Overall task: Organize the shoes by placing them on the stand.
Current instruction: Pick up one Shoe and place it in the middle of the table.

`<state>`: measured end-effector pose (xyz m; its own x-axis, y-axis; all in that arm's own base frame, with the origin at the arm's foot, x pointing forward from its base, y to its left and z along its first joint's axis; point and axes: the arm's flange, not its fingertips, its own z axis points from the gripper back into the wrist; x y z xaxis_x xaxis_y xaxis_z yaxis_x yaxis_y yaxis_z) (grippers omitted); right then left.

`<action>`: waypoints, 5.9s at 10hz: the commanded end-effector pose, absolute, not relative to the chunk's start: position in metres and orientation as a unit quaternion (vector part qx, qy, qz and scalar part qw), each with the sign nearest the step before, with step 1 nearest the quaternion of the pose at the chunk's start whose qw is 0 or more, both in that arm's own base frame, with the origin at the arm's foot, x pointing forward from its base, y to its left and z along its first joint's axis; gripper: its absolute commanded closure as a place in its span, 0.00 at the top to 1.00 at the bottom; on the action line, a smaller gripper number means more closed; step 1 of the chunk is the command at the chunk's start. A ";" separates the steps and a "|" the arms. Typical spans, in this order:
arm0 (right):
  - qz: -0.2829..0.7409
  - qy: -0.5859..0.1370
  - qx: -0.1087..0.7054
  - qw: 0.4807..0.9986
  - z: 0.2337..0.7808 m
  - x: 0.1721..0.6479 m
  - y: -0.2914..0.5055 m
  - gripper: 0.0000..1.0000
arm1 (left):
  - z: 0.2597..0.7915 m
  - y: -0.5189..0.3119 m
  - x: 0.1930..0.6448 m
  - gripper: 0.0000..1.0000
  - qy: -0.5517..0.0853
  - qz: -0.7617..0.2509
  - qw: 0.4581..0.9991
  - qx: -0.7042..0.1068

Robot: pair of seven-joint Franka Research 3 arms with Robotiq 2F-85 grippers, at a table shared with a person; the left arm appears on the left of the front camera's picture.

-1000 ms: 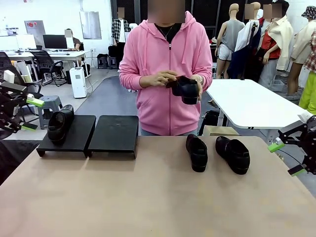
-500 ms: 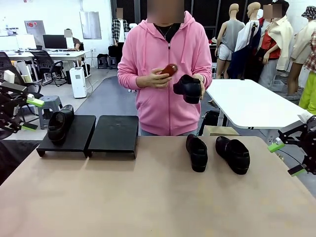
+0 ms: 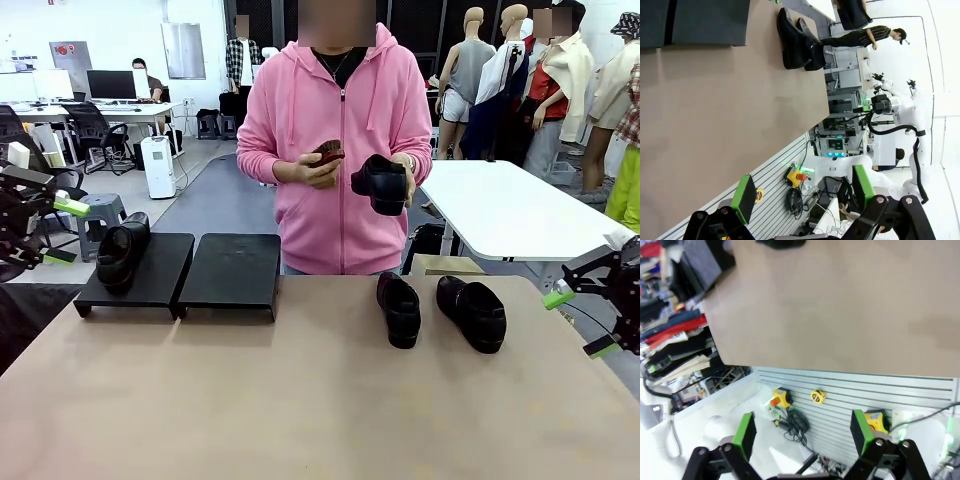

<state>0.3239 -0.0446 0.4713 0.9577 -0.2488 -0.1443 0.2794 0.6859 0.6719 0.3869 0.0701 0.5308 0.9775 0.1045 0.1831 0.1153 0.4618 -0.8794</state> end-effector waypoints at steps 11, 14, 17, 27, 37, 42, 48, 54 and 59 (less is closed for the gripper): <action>-0.072 -0.060 0.284 0.954 0.556 0.296 -0.127 1.00 | 0.530 0.072 0.386 1.00 -0.103 -0.011 0.849 -0.517; -0.125 -0.065 0.337 0.931 0.535 0.261 -0.188 1.00 | 0.530 0.072 0.386 1.00 -0.103 -0.011 0.849 -0.517; -0.100 -0.062 0.308 0.944 0.531 0.270 -0.152 1.00 | 0.530 0.072 0.386 1.00 -0.103 -0.011 0.849 -0.517; 0.069 -0.039 0.070 0.994 0.518 0.502 0.224 1.00 | 0.530 0.072 0.386 1.00 -0.103 -0.011 0.849 -0.517; 0.003 0.003 0.067 0.998 0.426 0.603 0.269 1.00 | 0.530 0.072 0.386 1.00 -0.103 -0.011 0.849 -0.517; -0.088 0.017 0.057 0.994 0.385 0.633 0.262 1.00 | 0.530 0.072 0.386 1.00 -0.103 -0.011 0.849 -0.517; -0.122 -0.001 0.029 0.992 0.362 0.654 0.244 1.00 | 0.530 0.072 0.386 1.00 -0.103 -0.011 0.849 -0.517; -0.104 0.030 0.019 0.994 0.360 0.649 0.236 0.00 | 0.530 0.072 0.386 1.00 -0.103 -0.011 0.849 -0.517; -0.085 0.055 0.004 0.995 0.360 0.648 0.238 0.00 | 0.530 0.072 0.386 1.00 -0.103 -0.011 0.849 -0.517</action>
<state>0.6404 0.2337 0.3548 0.9747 -0.1924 -0.1138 0.1963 0.9803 0.0239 0.3874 0.0702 0.5295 0.9780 0.1026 0.1816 0.1144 0.4643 -0.8783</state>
